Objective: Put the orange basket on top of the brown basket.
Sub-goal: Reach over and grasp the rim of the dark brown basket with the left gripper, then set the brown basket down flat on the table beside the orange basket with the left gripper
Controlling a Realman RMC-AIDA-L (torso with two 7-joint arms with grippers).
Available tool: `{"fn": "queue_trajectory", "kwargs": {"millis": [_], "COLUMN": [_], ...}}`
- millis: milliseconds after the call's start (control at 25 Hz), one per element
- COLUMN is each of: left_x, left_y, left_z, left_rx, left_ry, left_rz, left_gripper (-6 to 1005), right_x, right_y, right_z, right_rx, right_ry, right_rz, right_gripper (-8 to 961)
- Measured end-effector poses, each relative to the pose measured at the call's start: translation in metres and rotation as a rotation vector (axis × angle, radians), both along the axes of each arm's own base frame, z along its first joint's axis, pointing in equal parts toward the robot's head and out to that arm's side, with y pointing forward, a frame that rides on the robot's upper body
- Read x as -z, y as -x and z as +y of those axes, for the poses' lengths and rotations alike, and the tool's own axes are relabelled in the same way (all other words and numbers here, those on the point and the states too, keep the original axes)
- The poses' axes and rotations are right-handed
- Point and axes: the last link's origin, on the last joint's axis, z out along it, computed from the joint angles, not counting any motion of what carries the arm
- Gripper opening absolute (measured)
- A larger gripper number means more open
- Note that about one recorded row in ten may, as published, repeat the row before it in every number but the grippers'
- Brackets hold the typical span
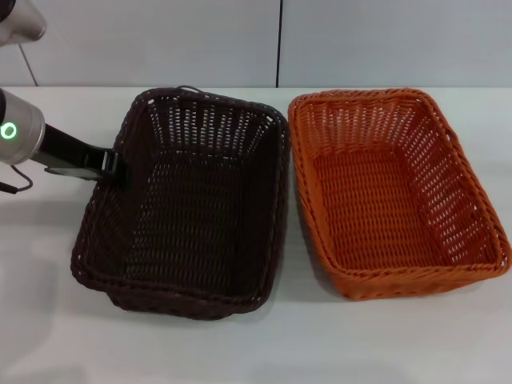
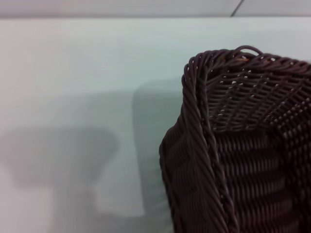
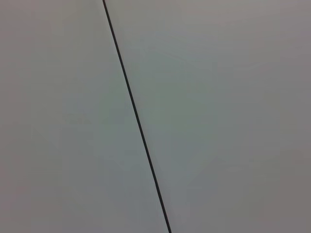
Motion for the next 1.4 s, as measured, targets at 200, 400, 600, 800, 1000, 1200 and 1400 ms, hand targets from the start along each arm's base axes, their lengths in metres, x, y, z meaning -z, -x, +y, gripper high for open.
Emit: {"fn": "queue_trajectory", "kwargs": {"millis": [200,400,600,800,1000,1200,1400], "left_x": [-0.006,-0.034,-0.065,-0.094,-0.107,-0.107,-0.1], "left_y": [-0.007,-0.014,-0.026,-0.035,-0.04,-0.041,-0.04], "left_z": [0.0,0.002,-0.001,-0.002,-0.003,-0.007,-0.008], "left_rx": [0.039,0.129,0.225,0.318,0.395,0.444,0.501], "left_ry": [-0.008,-0.037,-0.061,-0.071,-0.035,0.022,0.111], "left_rz": [-0.008,-0.077,-0.151,-0.178,-0.179,-0.148,-0.107], "left_gripper": [213,209,205,206,206,207,207], "right_x": [-0.003,-0.01,-0.013,-0.011,-0.01,-0.009,-0.006], "right_y": [0.002,0.01,0.023,0.027,0.029,0.033,0.034], "right_z": [0.003,0.014,0.025,0.031,0.033,0.035,0.035], "right_rx": [-0.003,-0.024,-0.059,-0.059,-0.061,-0.073,-0.078], "right_ry": [-0.005,-0.023,-0.029,-0.023,-0.022,-0.023,-0.019], "right_rz": [-0.001,0.009,0.009,0.014,0.015,0.016,0.02], "right_gripper": [698,697,697,697,696,696,697]}}
